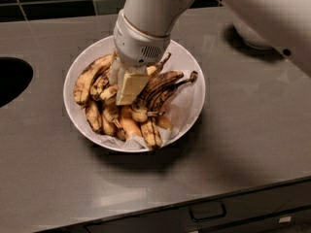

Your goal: Pick banana from white bowl

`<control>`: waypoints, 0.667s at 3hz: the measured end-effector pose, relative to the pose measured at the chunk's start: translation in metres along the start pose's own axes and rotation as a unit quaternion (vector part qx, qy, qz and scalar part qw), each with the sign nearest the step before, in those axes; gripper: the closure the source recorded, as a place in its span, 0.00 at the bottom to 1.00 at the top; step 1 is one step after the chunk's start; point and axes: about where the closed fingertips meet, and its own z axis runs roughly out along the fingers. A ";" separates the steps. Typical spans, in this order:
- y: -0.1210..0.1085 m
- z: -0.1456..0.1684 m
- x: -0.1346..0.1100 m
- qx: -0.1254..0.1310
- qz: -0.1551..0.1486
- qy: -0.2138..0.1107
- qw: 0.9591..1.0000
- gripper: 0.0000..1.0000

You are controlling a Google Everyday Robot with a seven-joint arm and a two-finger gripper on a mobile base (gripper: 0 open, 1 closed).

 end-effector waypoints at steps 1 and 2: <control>0.011 -0.025 -0.025 0.028 -0.023 0.016 0.999 1.00; 0.019 -0.046 -0.048 0.058 -0.061 0.000 0.996 1.00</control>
Offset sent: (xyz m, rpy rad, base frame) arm -0.0590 0.0208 0.0827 0.1168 -0.2173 0.1657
